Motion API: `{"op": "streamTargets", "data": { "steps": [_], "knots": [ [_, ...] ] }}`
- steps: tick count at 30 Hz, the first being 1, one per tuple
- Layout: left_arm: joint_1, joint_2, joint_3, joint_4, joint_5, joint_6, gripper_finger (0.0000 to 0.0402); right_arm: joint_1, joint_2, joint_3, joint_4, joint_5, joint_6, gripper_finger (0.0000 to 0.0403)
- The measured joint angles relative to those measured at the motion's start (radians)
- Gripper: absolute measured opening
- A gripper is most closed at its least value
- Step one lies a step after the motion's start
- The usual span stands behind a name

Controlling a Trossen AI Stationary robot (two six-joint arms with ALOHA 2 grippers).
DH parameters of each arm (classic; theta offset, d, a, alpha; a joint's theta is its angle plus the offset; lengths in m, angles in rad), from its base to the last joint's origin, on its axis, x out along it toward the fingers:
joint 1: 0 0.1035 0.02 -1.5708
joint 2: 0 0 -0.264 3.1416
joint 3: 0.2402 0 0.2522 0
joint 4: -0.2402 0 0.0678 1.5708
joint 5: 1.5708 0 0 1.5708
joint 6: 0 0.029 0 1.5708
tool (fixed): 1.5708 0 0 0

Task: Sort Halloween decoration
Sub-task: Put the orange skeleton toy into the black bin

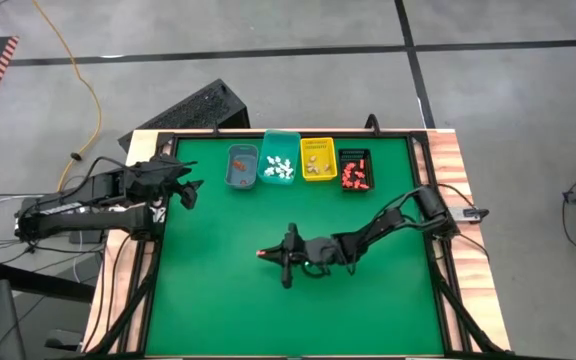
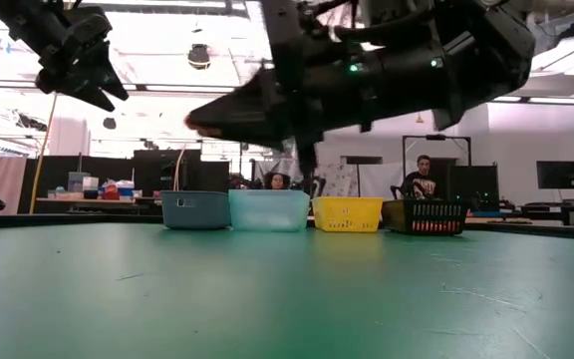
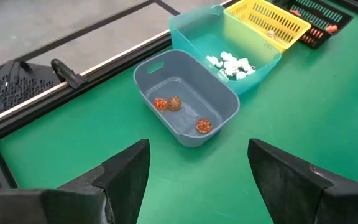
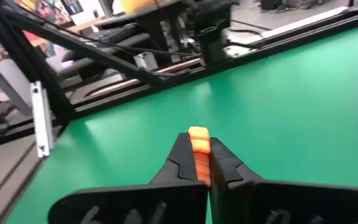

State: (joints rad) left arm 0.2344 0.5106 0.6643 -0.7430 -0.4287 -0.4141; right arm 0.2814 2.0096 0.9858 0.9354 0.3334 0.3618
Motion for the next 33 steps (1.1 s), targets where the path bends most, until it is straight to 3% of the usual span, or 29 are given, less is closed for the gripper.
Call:
{"op": "streamTargets", "data": {
  "steps": [10,14,20,27,33],
  "knots": [
    [0.001,0.0,0.0,-0.004,-0.027,-0.001,0.0261,-0.091,-0.23,-0.255,0.009,0.039,-0.023,0.0003],
    [0.001,0.0,0.0,-0.004,-0.056,-0.002,0.0261,-0.113,-0.332,-0.37,0.002,0.124,-0.029,0.0004],
    [0.001,0.0,0.0,-0.002,-0.055,-0.002,0.0261,-0.134,-0.466,-0.502,-0.02,0.333,-0.019,0.0004],
    [0.002,0.0,0.0,-0.002,-0.056,-0.002,0.0261,-0.168,-0.593,-0.526,-0.283,0.568,0.054,0.0004],
    [0.002,0.0,0.0,-0.009,-0.057,-0.001,0.0261,-0.243,-0.726,-0.525,-0.497,0.609,0.059,0.0004]
  ]
}}
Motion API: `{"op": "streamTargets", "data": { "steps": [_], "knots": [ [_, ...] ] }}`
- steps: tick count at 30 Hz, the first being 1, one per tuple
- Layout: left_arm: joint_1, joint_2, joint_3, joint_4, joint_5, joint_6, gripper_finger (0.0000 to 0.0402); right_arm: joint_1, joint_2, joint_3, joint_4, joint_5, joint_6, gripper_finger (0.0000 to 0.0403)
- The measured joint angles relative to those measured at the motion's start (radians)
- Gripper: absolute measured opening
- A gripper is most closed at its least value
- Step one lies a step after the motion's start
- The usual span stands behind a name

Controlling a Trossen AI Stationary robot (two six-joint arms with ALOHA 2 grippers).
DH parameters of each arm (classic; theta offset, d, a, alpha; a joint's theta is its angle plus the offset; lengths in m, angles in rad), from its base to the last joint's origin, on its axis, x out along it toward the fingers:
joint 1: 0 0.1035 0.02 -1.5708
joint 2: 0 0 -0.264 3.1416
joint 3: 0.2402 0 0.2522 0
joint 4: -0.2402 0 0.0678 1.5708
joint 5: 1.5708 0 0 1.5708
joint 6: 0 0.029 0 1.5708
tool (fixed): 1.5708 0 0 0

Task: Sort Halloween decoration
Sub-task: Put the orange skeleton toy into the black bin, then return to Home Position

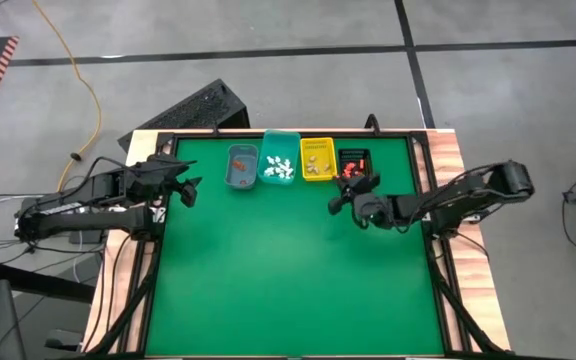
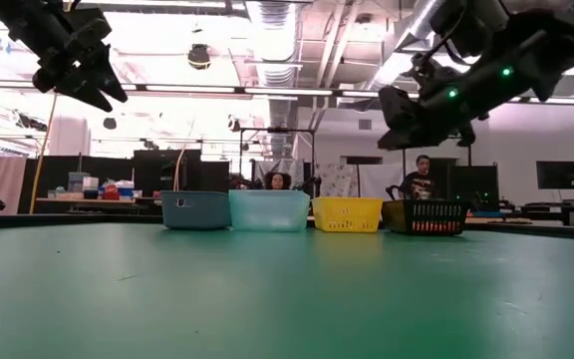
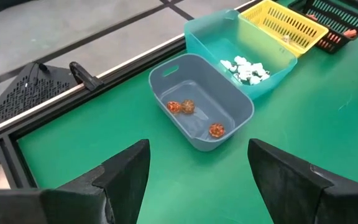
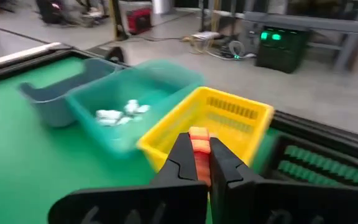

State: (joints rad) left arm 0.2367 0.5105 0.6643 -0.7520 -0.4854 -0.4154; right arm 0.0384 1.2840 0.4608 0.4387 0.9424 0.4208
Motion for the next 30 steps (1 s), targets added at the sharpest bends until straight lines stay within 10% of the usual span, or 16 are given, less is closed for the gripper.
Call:
{"op": "streamTargets", "data": {
  "steps": [7,17,30],
  "knots": [
    [0.0,0.0,0.0,0.0,-0.003,0.0,0.0261,-0.162,-0.145,0.0,-0.303,-0.011,0.132,0.0004],
    [0.0,0.0,0.0,0.001,-0.005,0.003,0.0261,-0.398,-0.136,0.0,-0.435,-0.35,0.179,0.0011],
    [0.0,0.0,0.0,0.001,0.01,0.003,0.0261,-0.505,-0.119,0.0,-0.432,-0.502,0.181,0.013]
  ]
}}
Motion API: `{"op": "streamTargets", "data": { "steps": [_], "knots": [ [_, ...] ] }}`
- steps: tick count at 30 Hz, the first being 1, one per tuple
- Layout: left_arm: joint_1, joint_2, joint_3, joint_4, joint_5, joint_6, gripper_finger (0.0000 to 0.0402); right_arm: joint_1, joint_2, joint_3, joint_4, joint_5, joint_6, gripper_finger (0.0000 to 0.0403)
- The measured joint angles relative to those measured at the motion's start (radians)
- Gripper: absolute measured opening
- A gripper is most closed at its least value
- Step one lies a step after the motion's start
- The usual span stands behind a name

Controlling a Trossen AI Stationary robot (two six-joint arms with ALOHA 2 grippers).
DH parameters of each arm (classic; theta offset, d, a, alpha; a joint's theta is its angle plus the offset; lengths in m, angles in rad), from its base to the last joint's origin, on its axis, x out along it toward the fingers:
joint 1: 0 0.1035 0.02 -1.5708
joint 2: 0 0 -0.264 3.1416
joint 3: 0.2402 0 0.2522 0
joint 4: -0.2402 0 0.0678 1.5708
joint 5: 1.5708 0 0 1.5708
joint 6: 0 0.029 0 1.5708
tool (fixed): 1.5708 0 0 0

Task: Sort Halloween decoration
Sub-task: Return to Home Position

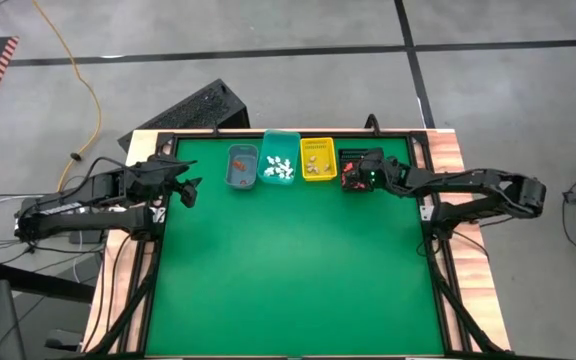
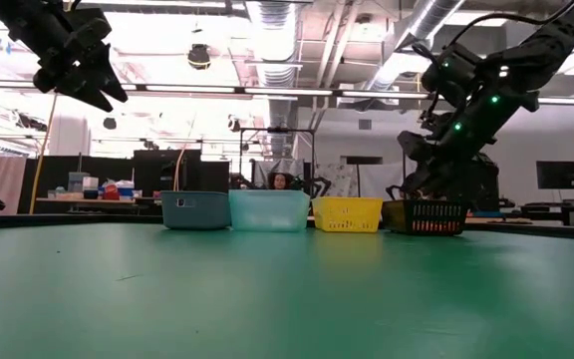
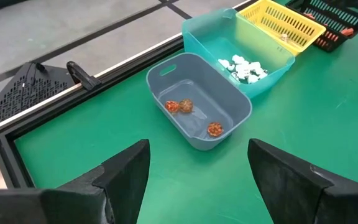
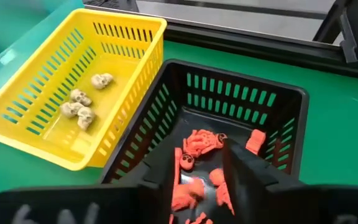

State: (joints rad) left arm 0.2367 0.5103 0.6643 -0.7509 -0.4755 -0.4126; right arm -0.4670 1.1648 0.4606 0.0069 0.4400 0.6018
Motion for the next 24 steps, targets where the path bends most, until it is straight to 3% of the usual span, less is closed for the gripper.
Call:
{"op": "streamTargets", "data": {
  "steps": [6,13,19,24],
  "knots": [
    [0.0,0.0,0.0,0.0,0.0,-0.012,0.0261,-0.013,-0.02,0.0,0.008,-0.05,-0.009,0.0164],
    [0.0,0.0,0.0,0.01,0.029,-0.053,0.0261,0.022,-0.127,0.041,0.034,-0.133,-0.11,0.0166],
    [0.001,0.0,0.0,0.106,0.259,-0.004,0.0261,0.101,-0.215,0.064,0.032,-0.271,-0.156,0.0155],
    [-0.002,0.0,0.0,0.227,0.499,0.018,0.0261,0.246,-0.222,0.064,0.053,-0.321,-0.132,0.0142]
  ]
}}
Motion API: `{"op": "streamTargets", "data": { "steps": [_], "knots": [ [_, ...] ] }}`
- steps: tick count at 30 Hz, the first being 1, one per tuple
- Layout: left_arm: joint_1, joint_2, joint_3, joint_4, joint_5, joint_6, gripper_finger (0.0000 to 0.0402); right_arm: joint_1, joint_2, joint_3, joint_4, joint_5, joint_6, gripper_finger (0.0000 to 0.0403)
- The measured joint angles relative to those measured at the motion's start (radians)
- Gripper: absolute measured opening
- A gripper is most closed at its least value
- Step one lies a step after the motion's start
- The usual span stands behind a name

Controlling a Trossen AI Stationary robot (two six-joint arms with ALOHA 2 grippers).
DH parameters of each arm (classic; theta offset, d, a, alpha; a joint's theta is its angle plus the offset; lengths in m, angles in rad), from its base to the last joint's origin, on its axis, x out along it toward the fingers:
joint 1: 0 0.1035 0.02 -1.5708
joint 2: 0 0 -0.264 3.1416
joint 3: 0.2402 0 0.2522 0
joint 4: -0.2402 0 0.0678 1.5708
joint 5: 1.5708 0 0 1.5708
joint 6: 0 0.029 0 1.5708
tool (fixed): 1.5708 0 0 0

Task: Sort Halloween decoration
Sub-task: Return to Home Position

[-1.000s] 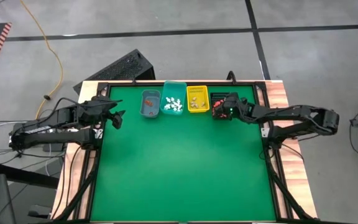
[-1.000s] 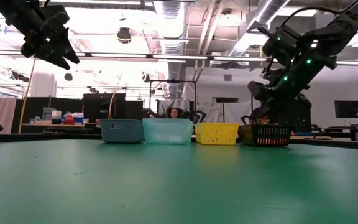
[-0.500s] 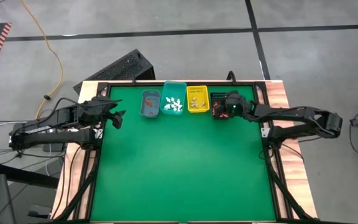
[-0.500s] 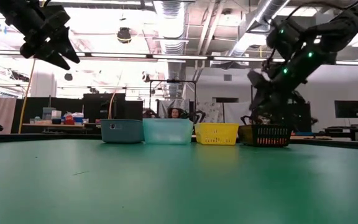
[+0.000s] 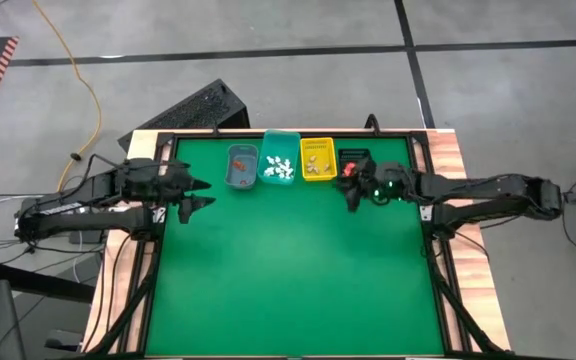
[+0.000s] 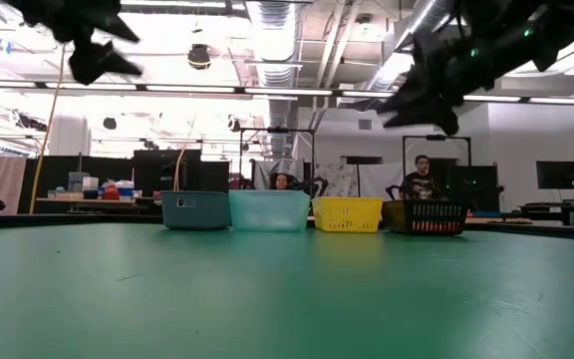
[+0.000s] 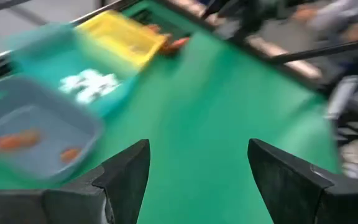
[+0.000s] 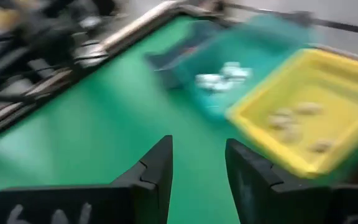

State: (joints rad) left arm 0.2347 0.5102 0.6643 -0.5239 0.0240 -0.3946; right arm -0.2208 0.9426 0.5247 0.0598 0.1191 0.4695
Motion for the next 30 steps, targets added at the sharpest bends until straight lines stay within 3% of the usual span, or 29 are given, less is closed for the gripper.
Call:
{"op": "streamTargets", "data": {
  "steps": [3,8,14,18,26,30],
  "knots": [
    [0.0,-0.001,0.0,0.128,0.06,-0.019,0.0261,0.094,0.006,0.0,0.127,-0.001,0.001,0.0136],
    [0.0,-0.024,0.018,0.386,0.034,-0.016,0.0261,0.195,-0.038,0.0,0.384,0.001,-0.007,0.0135],
    [0.0,-0.052,0.035,0.377,-0.067,-0.007,0.0261,0.268,-0.131,0.0,0.515,-0.012,-0.007,0.0134],
    [0.0,-0.055,0.035,0.303,-0.116,-0.058,0.0261,0.293,-0.204,0.0,0.466,-0.016,-0.023,0.0134],
    [0.0,-0.091,0.035,0.282,-0.073,-0.081,0.0261,0.286,-0.446,0.0,0.267,-0.015,-0.084,0.0134],
    [0.0,-0.163,0.035,0.244,-0.201,-0.057,0.0261,0.284,-0.601,0.0,0.163,-0.007,-0.126,0.0134]
  ]
}}
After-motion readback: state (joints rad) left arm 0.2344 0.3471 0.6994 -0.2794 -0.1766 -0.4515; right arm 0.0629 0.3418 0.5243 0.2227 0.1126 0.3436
